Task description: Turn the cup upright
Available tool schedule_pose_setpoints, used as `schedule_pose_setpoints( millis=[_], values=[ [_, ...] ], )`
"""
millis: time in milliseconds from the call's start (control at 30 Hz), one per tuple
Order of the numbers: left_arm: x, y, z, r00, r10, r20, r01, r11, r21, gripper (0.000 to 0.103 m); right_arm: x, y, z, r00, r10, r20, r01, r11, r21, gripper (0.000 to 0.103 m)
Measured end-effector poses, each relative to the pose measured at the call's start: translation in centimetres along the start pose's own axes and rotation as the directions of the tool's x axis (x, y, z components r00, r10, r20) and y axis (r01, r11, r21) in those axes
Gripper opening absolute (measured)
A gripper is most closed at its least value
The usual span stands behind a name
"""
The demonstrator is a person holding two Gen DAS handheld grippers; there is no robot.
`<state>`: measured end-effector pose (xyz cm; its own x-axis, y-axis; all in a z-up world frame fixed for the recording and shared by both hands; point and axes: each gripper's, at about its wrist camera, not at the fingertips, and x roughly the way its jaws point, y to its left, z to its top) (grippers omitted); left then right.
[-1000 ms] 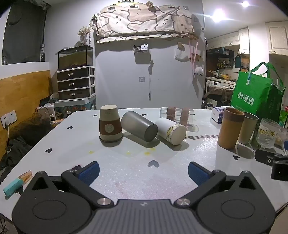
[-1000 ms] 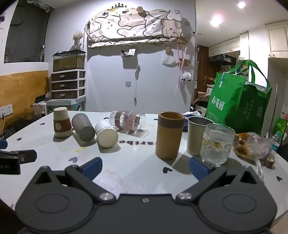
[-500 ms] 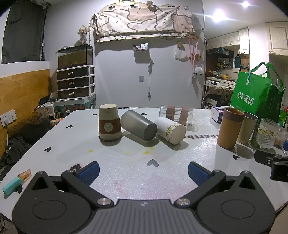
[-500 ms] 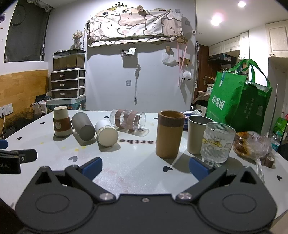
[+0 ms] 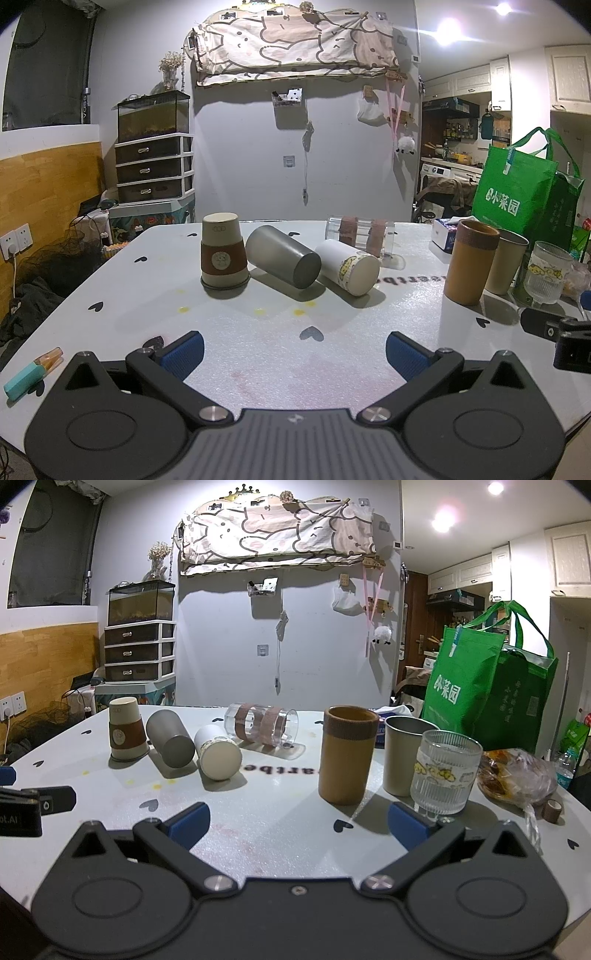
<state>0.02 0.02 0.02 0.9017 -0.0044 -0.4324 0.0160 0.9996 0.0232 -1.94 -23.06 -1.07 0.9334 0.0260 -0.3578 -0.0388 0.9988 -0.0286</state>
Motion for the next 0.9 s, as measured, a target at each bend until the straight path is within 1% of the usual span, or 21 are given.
schedule_pose_setpoints(
  millis=[900],
  values=[
    [0.19, -0.28, -0.16, 1.0, 0.0, -0.001, 0.0, 1.0, -0.002, 0.103, 0.0, -0.16, 0.04, 1.0, -0.002, 0.001, 0.002, 1.0, -0.001, 0.103]
  ],
)
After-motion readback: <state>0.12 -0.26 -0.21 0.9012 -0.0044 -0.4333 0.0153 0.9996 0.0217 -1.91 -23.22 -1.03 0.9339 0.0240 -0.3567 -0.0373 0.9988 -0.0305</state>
